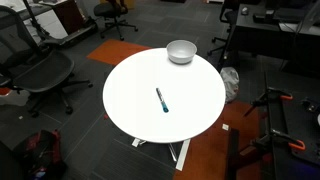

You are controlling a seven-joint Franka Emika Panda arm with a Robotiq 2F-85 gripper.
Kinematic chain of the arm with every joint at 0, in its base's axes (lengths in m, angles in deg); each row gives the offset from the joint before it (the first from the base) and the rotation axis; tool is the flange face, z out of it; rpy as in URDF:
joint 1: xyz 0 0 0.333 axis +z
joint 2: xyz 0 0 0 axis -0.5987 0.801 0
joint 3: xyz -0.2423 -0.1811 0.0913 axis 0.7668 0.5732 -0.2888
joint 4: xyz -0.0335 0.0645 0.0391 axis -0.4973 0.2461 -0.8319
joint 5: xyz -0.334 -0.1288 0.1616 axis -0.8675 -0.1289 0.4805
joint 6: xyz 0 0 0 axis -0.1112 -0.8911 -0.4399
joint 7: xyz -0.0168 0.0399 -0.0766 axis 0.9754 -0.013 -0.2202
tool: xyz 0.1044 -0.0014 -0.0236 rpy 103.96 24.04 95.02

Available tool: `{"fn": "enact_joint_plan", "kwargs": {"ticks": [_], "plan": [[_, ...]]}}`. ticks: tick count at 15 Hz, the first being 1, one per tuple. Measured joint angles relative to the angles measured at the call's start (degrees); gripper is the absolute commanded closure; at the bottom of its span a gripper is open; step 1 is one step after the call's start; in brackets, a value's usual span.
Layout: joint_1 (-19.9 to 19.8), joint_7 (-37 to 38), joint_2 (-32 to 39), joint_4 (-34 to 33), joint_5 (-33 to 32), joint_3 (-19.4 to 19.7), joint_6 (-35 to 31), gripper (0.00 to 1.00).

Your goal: Put the marker in the bowl

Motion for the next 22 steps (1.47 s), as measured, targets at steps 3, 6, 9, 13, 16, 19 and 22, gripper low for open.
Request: {"fn": "enact_joint_plan", "kwargs": {"ticks": [3,6,9,13,16,19,22], "plan": [[0.0,0.0,0.0,0.0,0.0,0.0,-0.01,0.0],[0.0,0.0,0.0,0.0,0.0,0.0,-0.01,0.0],[0.18,0.04,0.01,0.0,0.1,-0.29,-0.2,0.0],[2.71,4.8,0.08,-0.01,2.1,-3.92,-0.93,0.0],[5.92,12.47,0.58,-0.05,6.23,-8.44,-2.38,0.0],[8.54,23.06,2.11,-0.36,9.63,-13.29,-5.64,0.0],[9.99,34.09,5.51,-1.47,10.76,-17.21,-10.11,0.0]]}}
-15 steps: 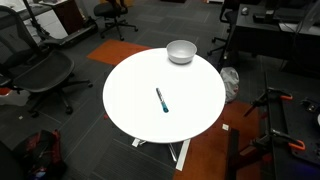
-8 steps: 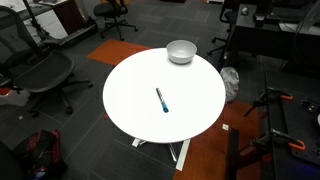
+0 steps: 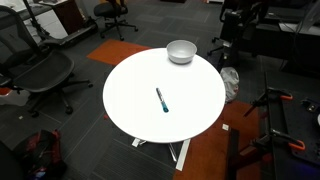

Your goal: Put the marker in the bowl

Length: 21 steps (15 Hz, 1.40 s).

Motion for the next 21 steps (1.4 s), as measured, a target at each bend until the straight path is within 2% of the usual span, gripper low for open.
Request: {"fn": "enact_joint_plan", "kwargs": {"ticks": [4,7,13,21], "plan": [[0.87,11.31,6.74,-2.55,-0.23,-2.39,-8.5,0.0],[1.62,15.13,13.13,-5.22,-0.3,-2.39,-14.59,0.0],[4.61,15.57,25.91,-12.19,-1.65,-0.29,-22.57,0.0],[10.56,15.57,37.36,-20.67,-2.42,5.1,-23.79,0.0]]}}
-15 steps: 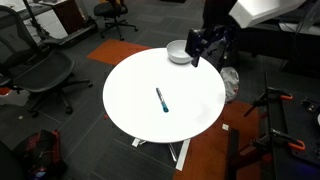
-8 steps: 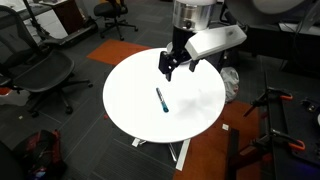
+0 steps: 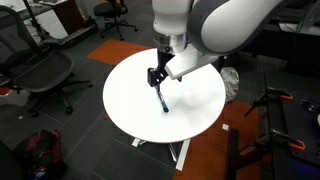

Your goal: Put the marker in the bowl

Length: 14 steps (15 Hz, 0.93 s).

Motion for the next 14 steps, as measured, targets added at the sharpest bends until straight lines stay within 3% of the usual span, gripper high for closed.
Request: {"fn": "enact_joint_plan", "kwargs": {"ticks": [7,14], "plan": [[3.43,1.0,7.11,-5.31,-1.51,4.15,-0.05,0.0],[4.48,1.16,12.7,-8.97,-1.46,5.1,-0.05,0.0]]}}
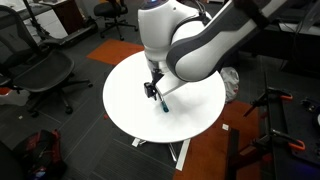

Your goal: Put the marker in the bowl

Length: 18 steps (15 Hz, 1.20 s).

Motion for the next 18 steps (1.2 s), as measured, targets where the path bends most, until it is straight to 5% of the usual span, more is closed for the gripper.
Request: {"fn": "enact_joint_plan", "kwargs": {"ticks": [16,17,18], "plan": [[0.91,2.06,5.76,-5.13,0.15,1.4,-0.04,0.0],[0.97,2.07,6.03,-5.37,0.18,1.4,-0.04,0.25],[1.0,2.08,6.29,-5.51,0.19,1.4,-0.04,0.28]]}}
